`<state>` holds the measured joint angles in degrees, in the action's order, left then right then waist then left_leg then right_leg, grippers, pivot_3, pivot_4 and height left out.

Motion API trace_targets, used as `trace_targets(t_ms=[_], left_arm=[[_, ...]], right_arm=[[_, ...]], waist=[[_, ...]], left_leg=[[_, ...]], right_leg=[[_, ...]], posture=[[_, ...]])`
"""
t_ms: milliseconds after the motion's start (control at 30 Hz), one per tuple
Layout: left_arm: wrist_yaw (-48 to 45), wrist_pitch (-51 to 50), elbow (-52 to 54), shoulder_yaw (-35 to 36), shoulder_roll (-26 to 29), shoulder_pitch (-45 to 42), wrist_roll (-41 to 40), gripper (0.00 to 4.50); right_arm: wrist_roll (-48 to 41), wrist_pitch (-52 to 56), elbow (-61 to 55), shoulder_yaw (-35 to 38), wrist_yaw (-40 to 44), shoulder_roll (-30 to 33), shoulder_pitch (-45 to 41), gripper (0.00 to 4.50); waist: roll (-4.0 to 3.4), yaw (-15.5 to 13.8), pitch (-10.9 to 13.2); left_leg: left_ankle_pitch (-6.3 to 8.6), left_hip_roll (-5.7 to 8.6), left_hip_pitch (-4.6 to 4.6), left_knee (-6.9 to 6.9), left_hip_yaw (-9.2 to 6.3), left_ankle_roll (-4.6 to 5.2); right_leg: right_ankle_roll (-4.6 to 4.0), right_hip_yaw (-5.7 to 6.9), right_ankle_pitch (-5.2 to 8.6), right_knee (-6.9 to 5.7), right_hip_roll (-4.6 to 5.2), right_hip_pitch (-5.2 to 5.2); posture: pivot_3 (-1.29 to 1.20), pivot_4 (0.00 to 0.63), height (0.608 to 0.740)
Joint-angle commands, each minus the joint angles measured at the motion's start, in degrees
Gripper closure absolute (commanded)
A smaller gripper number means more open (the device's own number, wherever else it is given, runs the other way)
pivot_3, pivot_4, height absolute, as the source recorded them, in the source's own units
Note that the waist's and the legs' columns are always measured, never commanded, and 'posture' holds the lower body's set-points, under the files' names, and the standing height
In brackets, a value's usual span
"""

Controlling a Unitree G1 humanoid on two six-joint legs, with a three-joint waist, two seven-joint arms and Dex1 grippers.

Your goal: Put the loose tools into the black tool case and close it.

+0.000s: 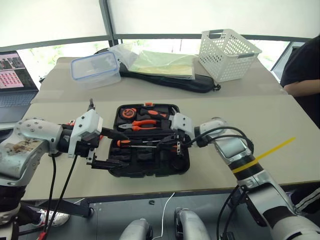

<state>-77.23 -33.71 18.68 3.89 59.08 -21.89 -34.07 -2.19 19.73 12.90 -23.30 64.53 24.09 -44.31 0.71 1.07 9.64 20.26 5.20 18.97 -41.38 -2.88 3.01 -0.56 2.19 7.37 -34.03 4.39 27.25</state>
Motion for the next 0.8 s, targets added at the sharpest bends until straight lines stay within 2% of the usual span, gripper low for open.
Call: trace_targets(t_ms=[33,233,300,433,533,600,633,667,800], left_arm=[[0.50,0.65,0.38,0.68,0.22,-0.64,0.00,0.00],[2.18,0.70,-0.22,1.09,0.41,0.54,1.24,0.00],[3.85,0.34,-0.26,2.36,0.37,1.79,1.48,0.00],[8.93,-2.06,0.83,8.79,0.75,8.87,1.57,0.00],[13.52,-3.09,2.00,17.67,-0.53,18.68,3.50,0.00],[17.75,-3.18,2.01,25.25,-4.13,25.50,4.50,0.00],[19.19,-3.62,1.95,28.74,-5.87,28.68,4.49,0.00],[19.88,-3.59,2.06,31.75,-7.31,31.79,4.55,0.00],[21.04,-3.03,3.39,42.68,-11.65,44.62,6.57,0.00]], right_arm=[[5.06,-0.82,0.91,-5.23,0.45,0.90,2.53,4.44],[3.32,-0.75,-1.94,-2.16,-0.54,-0.63,2.61,4.44],[-0.29,-0.37,-4.18,1.84,-1.44,-2.07,1.68,4.44],[-11.22,8.60,-11.81,12.00,-1.41,-3.00,-0.70,4.44],[-20.48,17.23,-19.51,17.51,1.58,0.73,-0.30,3.73],[-26.56,21.85,-25.05,20.41,4.22,4.58,1.38,3.12],[-28.97,23.40,-27.34,21.46,5.30,6.46,2.38,2.62],[-30.96,24.47,-29.31,22.25,6.12,8.17,3.40,2.44],[-36.43,26.84,-34.44,24.74,8.17,14.05,7.72,0.97]], waist=[[-0.01,0.01,-0.04],[0.07,-0.01,-0.16],[0.07,0.04,-0.16],[0.02,0.73,-0.12],[0.01,0.88,-0.11],[0.00,0.77,-0.11],[0.00,0.59,-0.11],[0.00,0.44,-0.11],[0.03,0.18,-0.10]], left_leg=[[0.00,0.00,-0.04,0.02,0.00,0.00],[0.00,0.00,-0.30,0.11,0.00,0.00],[0.00,0.00,-0.32,0.16,0.01,0.00],[-0.04,-0.01,-0.25,0.35,0.04,-0.07],[-0.05,-0.02,-0.12,0.43,0.00,-0.09],[-0.05,-0.01,-0.08,0.50,-0.04,-0.08],[-0.04,-0.01,-0.06,0.54,-0.06,-0.07],[-0.04,-0.01,-0.05,0.57,-0.07,-0.06],[0.00,-0.05,-0.01,0.57,-0.03,-0.06]], right_leg=[[0.00,0.00,0.00,0.00,0.00,-0.03],[0.00,-0.03,0.01,0.03,-0.05,-0.23],[-0.01,-0.05,0.01,0.02,-0.05,-0.23],[-0.05,-0.12,0.02,-0.03,-0.03,-0.04],[-0.07,-0.05,0.02,-0.02,-0.04,0.13],[-0.07,0.04,0.02,0.01,-0.07,0.17],[-0.06,0.09,0.02,0.06,-0.07,0.17],[-0.06,0.10,0.02,0.08,-0.07,0.18],[-0.06,0.07,0.02,0.18,0.00,0.17]], posture=[[0.00,0.150,0.740],[0.00,0.150,0.740],[0.00,0.150,0.740],[0.00,0.150,0.740],[0.00,0.150,0.740],[0.00,0.150,0.740],[0.00,0.150,0.740],[0.00,0.150,0.740],[0.00,0.150,0.740]])
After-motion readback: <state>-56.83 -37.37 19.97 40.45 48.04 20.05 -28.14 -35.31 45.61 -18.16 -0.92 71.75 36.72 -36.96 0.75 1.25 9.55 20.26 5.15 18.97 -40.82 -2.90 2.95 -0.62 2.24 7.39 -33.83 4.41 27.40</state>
